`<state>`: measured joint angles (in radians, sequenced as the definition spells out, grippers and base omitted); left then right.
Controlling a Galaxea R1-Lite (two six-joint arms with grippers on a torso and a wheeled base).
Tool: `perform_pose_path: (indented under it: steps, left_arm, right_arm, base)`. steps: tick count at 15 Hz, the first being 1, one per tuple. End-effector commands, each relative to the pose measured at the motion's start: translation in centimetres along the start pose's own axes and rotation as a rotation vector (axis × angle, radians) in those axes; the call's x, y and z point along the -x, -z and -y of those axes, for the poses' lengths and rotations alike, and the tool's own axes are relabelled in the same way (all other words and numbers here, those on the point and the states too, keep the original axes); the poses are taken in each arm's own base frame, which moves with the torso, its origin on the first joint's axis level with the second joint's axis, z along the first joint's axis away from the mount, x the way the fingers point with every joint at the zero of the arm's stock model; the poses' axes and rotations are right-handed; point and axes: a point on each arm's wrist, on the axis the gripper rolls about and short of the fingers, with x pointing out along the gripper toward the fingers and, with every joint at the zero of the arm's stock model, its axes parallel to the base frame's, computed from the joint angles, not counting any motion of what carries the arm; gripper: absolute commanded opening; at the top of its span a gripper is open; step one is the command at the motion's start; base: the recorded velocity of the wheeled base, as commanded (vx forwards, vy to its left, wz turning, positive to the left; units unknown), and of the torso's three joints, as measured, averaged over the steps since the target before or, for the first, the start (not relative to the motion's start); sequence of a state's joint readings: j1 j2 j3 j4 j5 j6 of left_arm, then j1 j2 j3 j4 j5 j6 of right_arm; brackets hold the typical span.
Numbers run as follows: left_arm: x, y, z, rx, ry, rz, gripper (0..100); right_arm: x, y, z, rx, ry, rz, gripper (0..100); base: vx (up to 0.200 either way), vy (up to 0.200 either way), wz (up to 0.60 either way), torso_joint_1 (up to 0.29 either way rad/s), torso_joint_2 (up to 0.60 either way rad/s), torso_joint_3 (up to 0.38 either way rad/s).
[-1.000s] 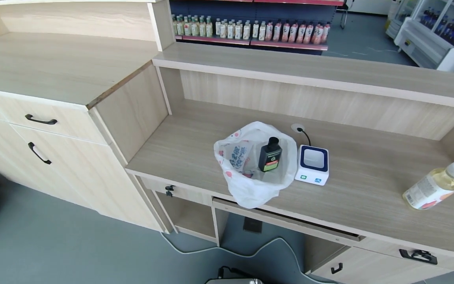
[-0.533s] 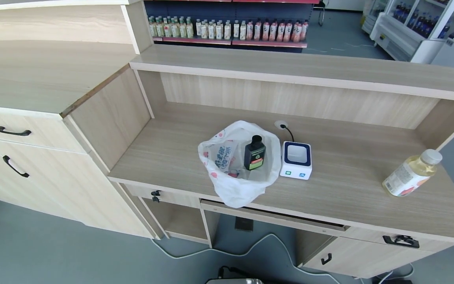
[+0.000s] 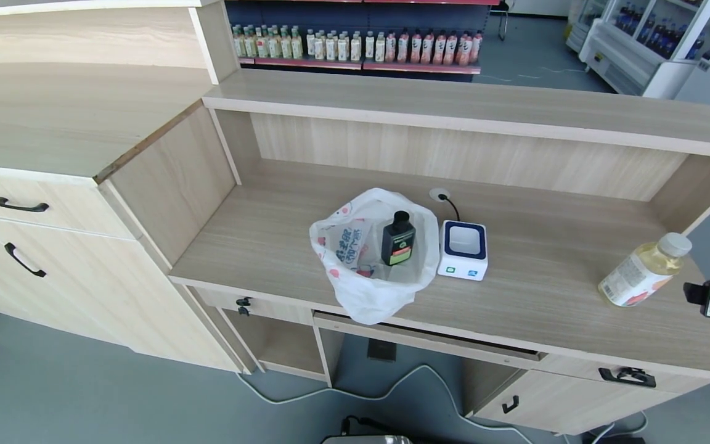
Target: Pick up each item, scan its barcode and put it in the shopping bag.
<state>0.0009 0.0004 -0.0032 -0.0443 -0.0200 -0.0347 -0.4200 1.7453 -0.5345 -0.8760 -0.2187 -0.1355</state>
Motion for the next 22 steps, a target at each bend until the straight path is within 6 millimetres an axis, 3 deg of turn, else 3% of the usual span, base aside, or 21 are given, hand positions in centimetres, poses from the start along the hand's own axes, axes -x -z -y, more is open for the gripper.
perform_pose_path:
  steps: [1, 5, 12, 22]
  left_arm:
    - [0.0, 0.0, 0.0, 0.001, -0.001, 0.001, 100]
    - [0.0, 0.0, 0.0, 0.001, -0.001, 0.001, 100]
    - [0.0, 0.0, 0.0, 0.001, -0.001, 0.001, 100]
    - [0.0, 0.0, 0.0, 0.001, -0.001, 0.001, 100]
  right_arm:
    - [-1.5, 1.6, -1.0, 0.013, -0.054, -0.047, 100]
    - [-2.5, 2.1, -2.1, 0.011, -0.161, -0.019, 100]
    - [-4.5, 3.1, -2.9, 0.082, -0.153, 0.044, 100]
    - [-6.3, 3.0, -4.3, 0.074, -0.182, 0.115, 100]
  base:
    - [0.000, 0.000, 0.00, 0.000, 0.00, 0.000]
    - [0.000, 0.000, 0.00, 0.000, 0.00, 0.000]
    - [0.000, 0.000, 0.00, 0.000, 0.00, 0.000]
    - [0.000, 0.000, 0.00, 0.000, 0.00, 0.000]
